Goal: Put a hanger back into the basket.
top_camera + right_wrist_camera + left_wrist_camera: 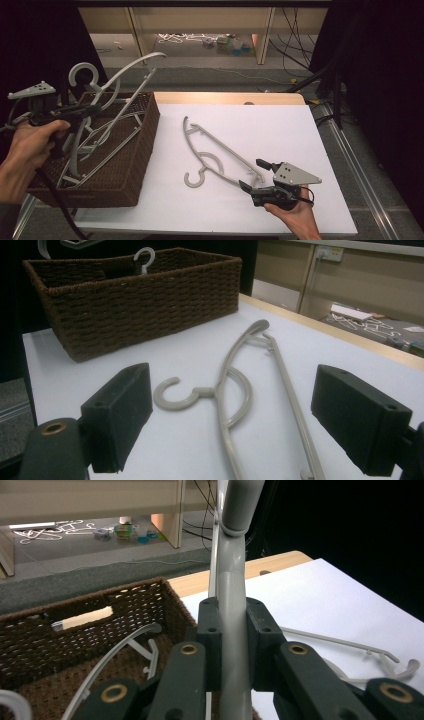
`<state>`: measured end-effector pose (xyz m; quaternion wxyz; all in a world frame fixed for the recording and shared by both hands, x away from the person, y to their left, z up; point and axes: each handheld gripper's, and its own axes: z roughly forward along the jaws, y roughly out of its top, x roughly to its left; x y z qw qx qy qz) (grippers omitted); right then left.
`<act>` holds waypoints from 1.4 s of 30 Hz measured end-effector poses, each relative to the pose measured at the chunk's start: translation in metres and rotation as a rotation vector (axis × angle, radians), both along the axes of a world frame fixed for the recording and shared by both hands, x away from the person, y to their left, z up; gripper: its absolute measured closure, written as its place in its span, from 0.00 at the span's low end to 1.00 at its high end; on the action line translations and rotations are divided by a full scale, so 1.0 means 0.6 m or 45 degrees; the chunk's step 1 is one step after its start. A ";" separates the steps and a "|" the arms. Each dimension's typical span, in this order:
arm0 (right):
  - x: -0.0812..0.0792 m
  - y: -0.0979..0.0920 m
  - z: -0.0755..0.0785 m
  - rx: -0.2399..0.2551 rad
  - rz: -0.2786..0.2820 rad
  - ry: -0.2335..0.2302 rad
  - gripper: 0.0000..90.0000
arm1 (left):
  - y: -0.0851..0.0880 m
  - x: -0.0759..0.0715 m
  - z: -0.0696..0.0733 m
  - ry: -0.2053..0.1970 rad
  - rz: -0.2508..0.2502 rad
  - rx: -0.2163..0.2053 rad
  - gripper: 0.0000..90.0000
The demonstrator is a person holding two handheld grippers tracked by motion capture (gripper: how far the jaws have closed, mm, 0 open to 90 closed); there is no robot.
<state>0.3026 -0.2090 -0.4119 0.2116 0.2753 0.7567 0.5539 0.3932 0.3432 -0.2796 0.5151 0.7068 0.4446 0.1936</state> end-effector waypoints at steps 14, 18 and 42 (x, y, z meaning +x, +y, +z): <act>0.002 0.000 -0.002 0.000 0.007 0.007 0.20 | 0.071 0.020 -0.040 0.019 0.076 0.113 0.88; 0.003 -0.001 -0.004 -0.007 0.009 0.010 0.20 | 0.088 0.021 -0.063 0.035 0.074 0.136 0.88; 0.005 -0.001 -0.004 -0.008 0.026 0.020 0.20 | 0.119 0.008 -0.128 0.183 0.016 0.228 0.88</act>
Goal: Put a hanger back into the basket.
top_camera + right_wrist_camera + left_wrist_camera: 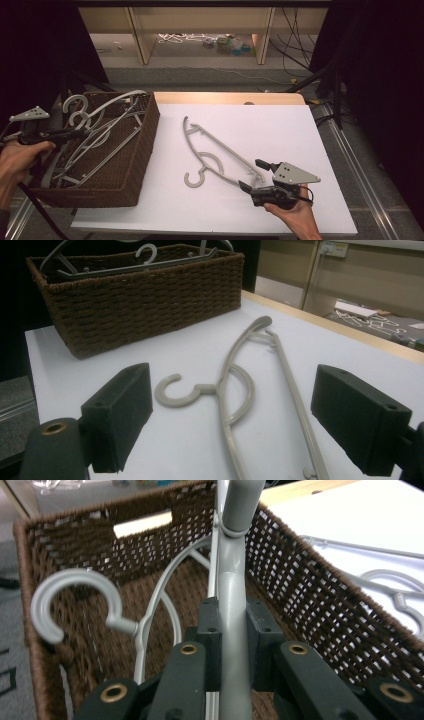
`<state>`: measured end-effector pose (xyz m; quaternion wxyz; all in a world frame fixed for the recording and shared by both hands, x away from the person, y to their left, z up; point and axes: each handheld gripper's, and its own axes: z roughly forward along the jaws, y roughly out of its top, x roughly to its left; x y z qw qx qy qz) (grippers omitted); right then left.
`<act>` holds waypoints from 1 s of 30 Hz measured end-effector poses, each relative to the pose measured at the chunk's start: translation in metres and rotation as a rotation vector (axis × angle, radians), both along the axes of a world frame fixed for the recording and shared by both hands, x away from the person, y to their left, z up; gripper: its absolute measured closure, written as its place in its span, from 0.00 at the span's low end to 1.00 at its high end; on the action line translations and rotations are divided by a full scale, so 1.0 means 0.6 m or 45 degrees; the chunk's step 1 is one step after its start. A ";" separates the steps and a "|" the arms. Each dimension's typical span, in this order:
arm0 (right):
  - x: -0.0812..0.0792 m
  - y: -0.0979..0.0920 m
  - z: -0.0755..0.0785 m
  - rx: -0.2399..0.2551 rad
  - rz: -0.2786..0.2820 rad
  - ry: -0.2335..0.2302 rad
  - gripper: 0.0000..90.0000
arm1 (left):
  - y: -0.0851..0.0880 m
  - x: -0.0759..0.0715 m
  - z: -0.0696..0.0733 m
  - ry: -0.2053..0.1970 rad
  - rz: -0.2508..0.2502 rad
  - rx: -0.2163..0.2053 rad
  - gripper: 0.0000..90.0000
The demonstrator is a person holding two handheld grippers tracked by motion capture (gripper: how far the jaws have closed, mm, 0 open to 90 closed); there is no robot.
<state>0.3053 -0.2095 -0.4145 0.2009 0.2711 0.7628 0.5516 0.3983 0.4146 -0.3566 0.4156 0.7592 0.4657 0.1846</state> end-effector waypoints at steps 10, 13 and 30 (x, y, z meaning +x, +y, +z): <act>0.000 0.000 -0.001 -0.001 -0.004 0.005 0.20 | -0.017 0.013 -0.026 0.113 -0.052 0.055 0.88; 0.000 -0.001 0.000 -0.006 -0.003 0.011 0.19 | -0.023 0.019 -0.034 0.143 -0.046 0.072 0.88; 0.001 -0.001 0.000 -0.003 0.004 0.011 0.19 | -0.015 0.050 -0.081 0.315 0.218 0.109 0.82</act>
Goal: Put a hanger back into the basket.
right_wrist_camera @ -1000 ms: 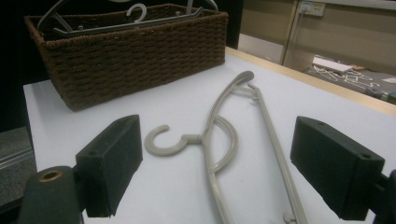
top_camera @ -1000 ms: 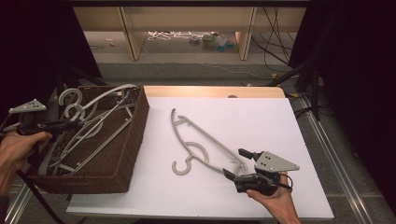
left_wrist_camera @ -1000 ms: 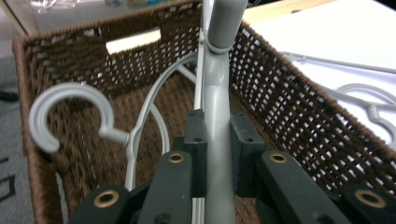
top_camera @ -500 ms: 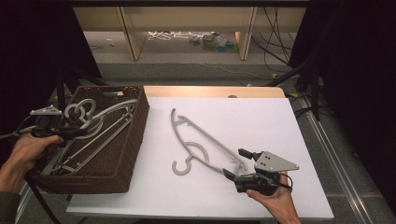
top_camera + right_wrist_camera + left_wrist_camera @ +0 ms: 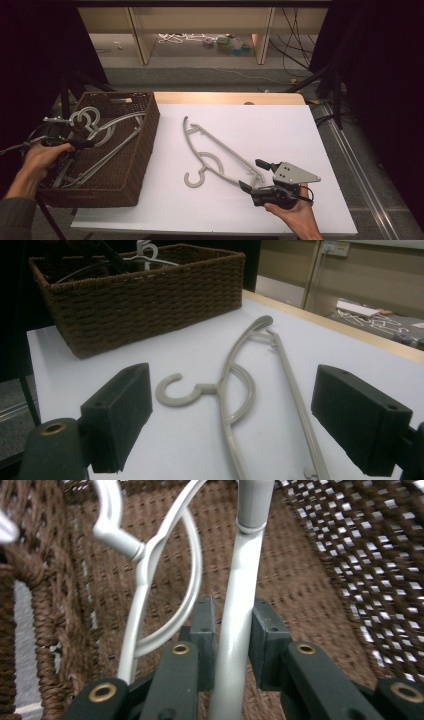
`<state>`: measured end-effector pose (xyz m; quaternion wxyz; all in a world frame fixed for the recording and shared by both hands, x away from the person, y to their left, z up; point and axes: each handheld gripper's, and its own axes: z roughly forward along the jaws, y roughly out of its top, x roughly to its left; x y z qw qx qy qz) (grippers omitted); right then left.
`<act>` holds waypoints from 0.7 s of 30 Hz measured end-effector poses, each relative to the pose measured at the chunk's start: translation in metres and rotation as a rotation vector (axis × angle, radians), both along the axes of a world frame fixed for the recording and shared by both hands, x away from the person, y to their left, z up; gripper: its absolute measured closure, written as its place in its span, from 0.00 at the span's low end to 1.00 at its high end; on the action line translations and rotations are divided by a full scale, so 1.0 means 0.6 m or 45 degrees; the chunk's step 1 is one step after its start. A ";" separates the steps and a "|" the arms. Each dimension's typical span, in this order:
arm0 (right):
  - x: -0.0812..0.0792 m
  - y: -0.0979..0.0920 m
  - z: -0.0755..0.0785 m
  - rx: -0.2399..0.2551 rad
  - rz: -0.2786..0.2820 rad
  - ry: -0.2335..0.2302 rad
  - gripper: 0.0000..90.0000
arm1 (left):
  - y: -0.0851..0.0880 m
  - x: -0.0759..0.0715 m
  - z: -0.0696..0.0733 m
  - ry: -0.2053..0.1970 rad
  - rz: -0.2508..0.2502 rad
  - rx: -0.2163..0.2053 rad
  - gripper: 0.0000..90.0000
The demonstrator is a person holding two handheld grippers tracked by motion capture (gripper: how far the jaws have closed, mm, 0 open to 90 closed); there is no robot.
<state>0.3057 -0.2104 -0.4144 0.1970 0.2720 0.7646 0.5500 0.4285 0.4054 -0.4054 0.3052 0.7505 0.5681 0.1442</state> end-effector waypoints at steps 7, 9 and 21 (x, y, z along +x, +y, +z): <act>-0.001 -0.003 0.001 -0.020 -0.011 0.012 0.19 | -0.007 0.007 -0.010 0.034 0.071 0.070 0.73; 0.002 0.001 -0.002 0.021 -0.001 -0.012 0.19 | -0.006 0.009 -0.013 0.055 0.088 0.105 0.71; 0.003 0.000 -0.005 0.003 -0.015 -0.006 0.19 | 0.002 -0.019 0.026 -0.062 0.325 -0.009 0.38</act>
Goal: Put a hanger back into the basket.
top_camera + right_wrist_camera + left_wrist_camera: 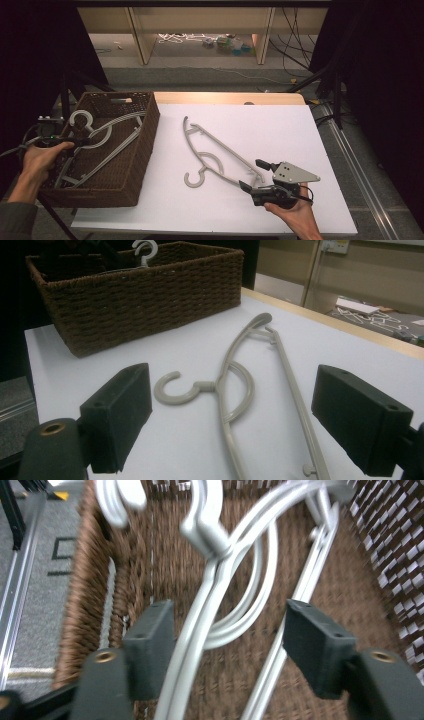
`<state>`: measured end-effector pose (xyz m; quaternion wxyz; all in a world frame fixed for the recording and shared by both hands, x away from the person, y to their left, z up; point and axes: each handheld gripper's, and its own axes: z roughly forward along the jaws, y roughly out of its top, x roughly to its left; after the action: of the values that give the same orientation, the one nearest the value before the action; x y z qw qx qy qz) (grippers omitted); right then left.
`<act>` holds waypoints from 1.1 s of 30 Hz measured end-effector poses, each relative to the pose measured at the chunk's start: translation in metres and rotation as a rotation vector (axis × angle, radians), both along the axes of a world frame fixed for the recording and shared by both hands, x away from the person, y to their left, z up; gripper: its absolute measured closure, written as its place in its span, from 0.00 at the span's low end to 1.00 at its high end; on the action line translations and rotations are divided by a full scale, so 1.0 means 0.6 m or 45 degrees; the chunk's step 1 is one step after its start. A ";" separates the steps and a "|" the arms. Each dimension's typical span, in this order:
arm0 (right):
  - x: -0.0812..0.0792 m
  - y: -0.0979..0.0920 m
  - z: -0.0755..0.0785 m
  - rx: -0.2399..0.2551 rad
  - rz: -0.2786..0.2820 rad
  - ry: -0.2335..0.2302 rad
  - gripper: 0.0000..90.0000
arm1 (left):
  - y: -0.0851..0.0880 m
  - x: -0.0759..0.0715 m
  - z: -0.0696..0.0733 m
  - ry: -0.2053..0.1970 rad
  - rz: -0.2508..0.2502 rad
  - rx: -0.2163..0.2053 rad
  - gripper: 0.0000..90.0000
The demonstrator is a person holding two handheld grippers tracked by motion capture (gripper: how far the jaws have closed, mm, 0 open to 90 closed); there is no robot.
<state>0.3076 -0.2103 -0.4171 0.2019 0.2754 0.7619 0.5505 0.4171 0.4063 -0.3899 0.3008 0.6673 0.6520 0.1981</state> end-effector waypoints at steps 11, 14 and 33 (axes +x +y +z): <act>0.000 0.001 -0.003 -0.010 0.001 0.010 0.19 | -0.115 -0.104 0.087 -0.434 -0.174 -0.186 0.22; 0.000 0.001 -0.003 -0.012 0.001 0.012 0.19 | -0.140 -0.119 0.089 -0.470 -0.206 -0.239 0.21; 0.006 0.009 -0.017 -0.036 0.028 0.044 0.18 | -0.341 -0.187 0.004 -0.638 -0.610 -0.340 0.18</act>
<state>0.3110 -0.2048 -0.4276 0.1863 0.2736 0.7760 0.5370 0.3049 0.2014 -0.3875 0.5732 0.6867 0.4036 0.1923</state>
